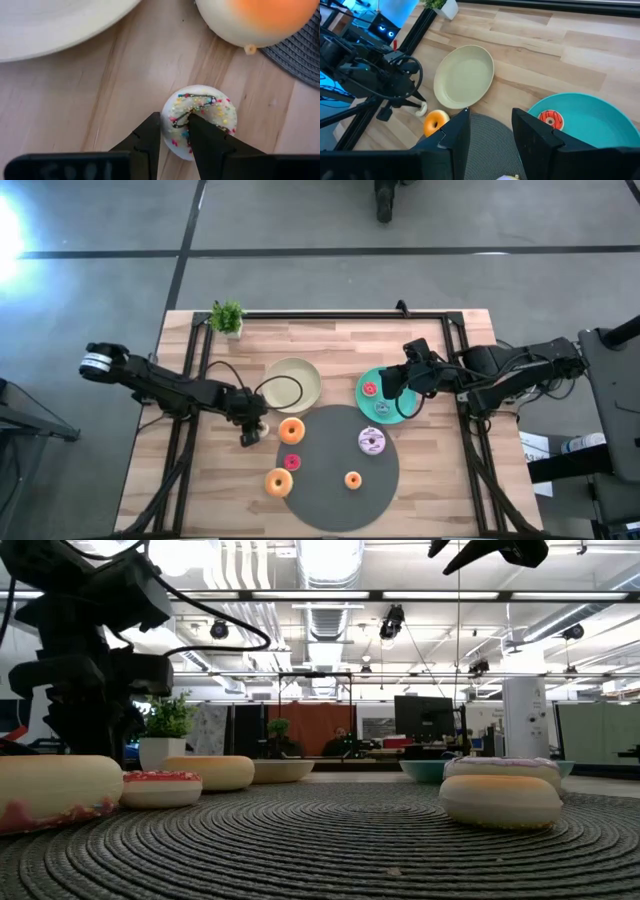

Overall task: Pick & Place donuts
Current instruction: Put the small white donut on the green plate

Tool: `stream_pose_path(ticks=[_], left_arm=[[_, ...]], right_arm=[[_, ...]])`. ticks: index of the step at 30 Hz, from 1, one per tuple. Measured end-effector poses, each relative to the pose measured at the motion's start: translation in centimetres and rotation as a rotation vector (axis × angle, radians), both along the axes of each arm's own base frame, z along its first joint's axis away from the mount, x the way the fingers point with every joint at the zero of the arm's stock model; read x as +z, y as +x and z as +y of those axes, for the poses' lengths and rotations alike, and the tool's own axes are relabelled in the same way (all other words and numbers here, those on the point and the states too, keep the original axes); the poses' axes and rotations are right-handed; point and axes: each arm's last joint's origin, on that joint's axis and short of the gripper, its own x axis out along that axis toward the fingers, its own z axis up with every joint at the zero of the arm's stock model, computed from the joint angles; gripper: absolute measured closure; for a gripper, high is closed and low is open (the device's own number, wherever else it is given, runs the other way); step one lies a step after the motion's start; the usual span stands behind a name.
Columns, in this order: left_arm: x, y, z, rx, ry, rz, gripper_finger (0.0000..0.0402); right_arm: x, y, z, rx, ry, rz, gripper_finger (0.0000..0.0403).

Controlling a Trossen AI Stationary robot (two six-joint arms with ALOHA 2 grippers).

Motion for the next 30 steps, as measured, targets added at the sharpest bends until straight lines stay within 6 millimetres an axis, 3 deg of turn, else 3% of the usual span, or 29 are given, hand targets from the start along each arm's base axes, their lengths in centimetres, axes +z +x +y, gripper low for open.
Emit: stream_pose_path(ticks=[5, 12, 16, 22, 27, 30], left_arm=[[-0.1, 0.2, 0.0, 0.005, 0.006, 0.004, 0.0334], [0.5, 0.4, -0.1, 0.020, -0.022, -0.023, 0.0396], [2.4, 1.3, -0.2, 0.029, -0.028, -0.050, 0.0400], [6.1, 2.7, 1.1, 0.018, 0.118, -0.072, 0.0401], [7.1, 3.2, 2.9, 0.061, 0.129, -0.096, 0.0401], [8.1, 4.4, 3.3, 0.037, 0.123, -0.194, 0.0401]], right_arm=[[0.0, 0.0, 0.0, 0.001, -0.003, 0.001, 0.0268], [-0.1, -0.1, 0.0, 0.000, -0.006, 0.012, 0.0268], [-0.1, -0.2, 0.0, 0.000, -0.008, 0.023, 0.0268], [-0.1, -0.2, 0.0, 0.000, -0.008, 0.023, 0.0268], [-0.1, -0.2, 0.0, 0.002, -0.008, 0.023, 0.0268], [-0.1, -0.2, 0.0, 0.005, -0.009, 0.022, 0.0268]])
